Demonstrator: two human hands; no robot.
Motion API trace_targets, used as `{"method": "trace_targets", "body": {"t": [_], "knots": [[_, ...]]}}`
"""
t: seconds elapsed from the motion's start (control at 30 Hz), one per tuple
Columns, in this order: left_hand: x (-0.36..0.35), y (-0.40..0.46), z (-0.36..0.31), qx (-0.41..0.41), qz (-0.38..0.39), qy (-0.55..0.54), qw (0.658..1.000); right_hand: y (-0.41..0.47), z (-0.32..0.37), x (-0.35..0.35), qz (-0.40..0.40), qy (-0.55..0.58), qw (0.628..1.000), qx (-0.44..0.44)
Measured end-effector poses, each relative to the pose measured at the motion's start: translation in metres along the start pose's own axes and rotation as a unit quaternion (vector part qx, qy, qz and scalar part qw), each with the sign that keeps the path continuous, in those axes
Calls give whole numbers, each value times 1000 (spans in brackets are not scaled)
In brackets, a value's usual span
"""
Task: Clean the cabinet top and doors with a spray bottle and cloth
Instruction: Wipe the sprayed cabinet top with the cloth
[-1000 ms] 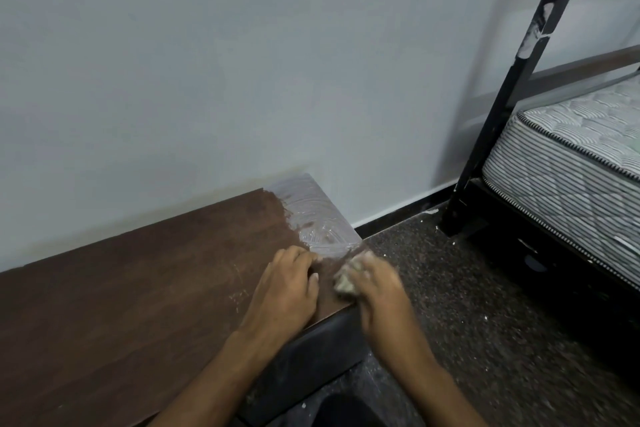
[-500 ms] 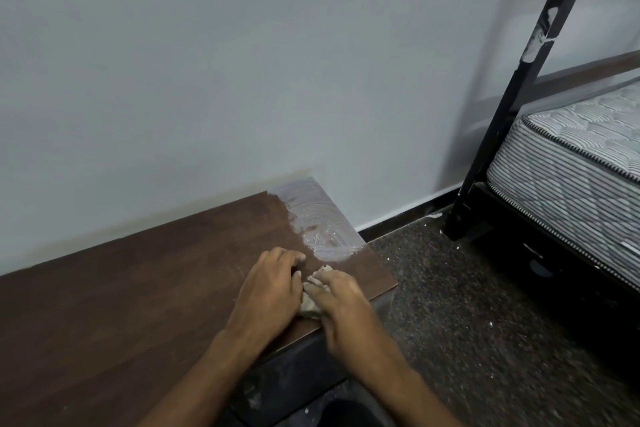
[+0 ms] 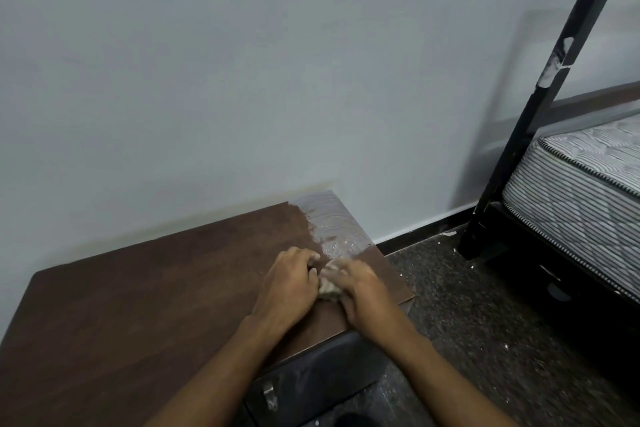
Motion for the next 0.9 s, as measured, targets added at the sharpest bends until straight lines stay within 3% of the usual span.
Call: {"method": "trace_targets", "body": {"t": [0.17, 0.33, 0.4, 0.57, 0.7, 0.77, 0.9], "knots": [[2, -2, 6, 3, 7, 8, 1000, 41, -50, 19, -77, -25, 987, -136], [2, 11, 8, 13, 0, 4, 1000, 21, 3, -13, 12, 14, 999, -32], [1, 14, 9, 8, 0, 13, 1000, 24, -7, -8, 19, 8, 1000, -12], [8, 16, 17, 1, -1, 40, 999, 69, -52, -2, -68, -36, 991, -113], [8, 33, 28, 20, -20, 31, 999, 57, -11, -32, 2, 58, 998, -33], [6, 42, 30, 14, -28, 26, 999, 58, -13, -29, 32, 37, 999, 4], [6, 49, 32, 6, -13, 42, 999, 101, -61, -5, -35, 14, 995, -87]]}}
Point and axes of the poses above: each hand's wrist, its own y-axis towards the middle knuckle, its own x-axis out of the back of the hand, z = x × y, the point moved 3 cm from there along y, towards the middle knuckle, and after that the axes turned 1 degree about -z, right-handed, at the moved point
